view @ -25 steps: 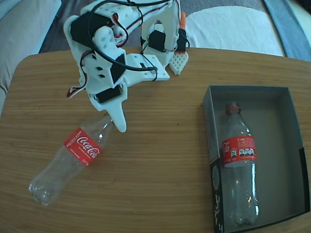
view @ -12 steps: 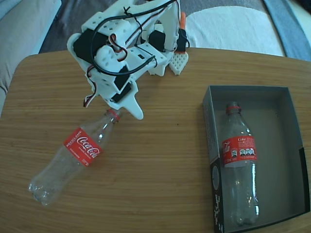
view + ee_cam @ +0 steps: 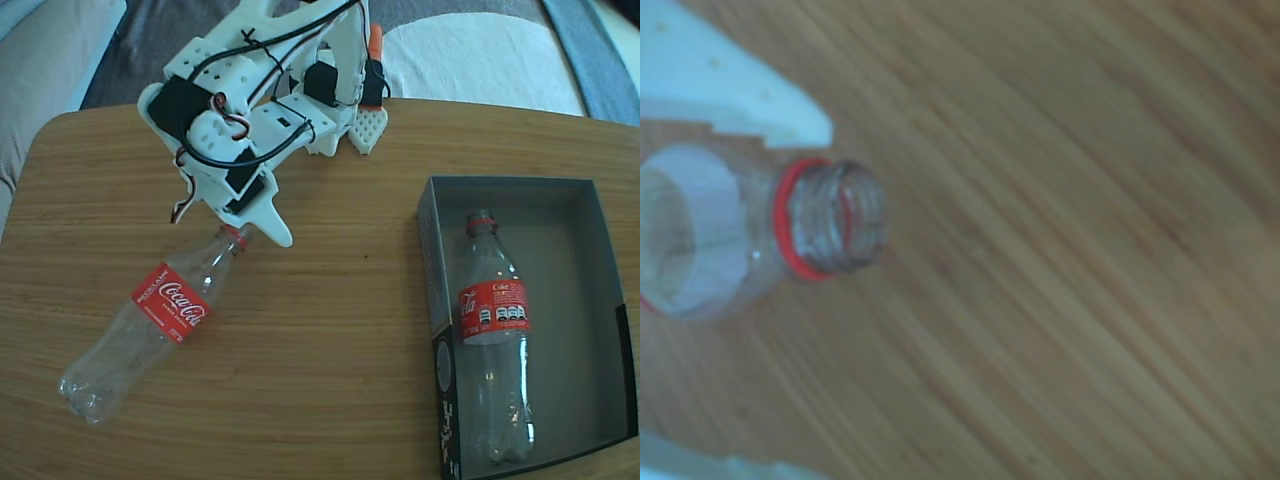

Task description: Grasp the bottles and put them in the box.

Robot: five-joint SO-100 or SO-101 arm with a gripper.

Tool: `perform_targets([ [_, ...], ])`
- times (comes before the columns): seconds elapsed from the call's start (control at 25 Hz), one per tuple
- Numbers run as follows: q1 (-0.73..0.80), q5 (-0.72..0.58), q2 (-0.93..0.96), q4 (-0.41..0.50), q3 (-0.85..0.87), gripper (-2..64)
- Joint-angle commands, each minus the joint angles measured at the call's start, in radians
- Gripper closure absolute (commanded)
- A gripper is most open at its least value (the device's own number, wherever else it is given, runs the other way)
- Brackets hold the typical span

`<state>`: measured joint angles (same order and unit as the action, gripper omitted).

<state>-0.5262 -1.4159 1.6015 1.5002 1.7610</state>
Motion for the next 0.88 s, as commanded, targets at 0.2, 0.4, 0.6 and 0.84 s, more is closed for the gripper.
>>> perform_targets([
  [0.2, -0.008, -0.005, 0.032, -0.216, 0.061, 16.2],
  [0.4, -0.052, -0.086, 0.037, -0.242, 0.061, 16.2],
  [0.6, -0.112, -0.132, 0.035, -0.233, 0.061, 16.2],
  [0.84, -0.110, -0.152, 0.032, -0.256, 0.091, 16.2],
])
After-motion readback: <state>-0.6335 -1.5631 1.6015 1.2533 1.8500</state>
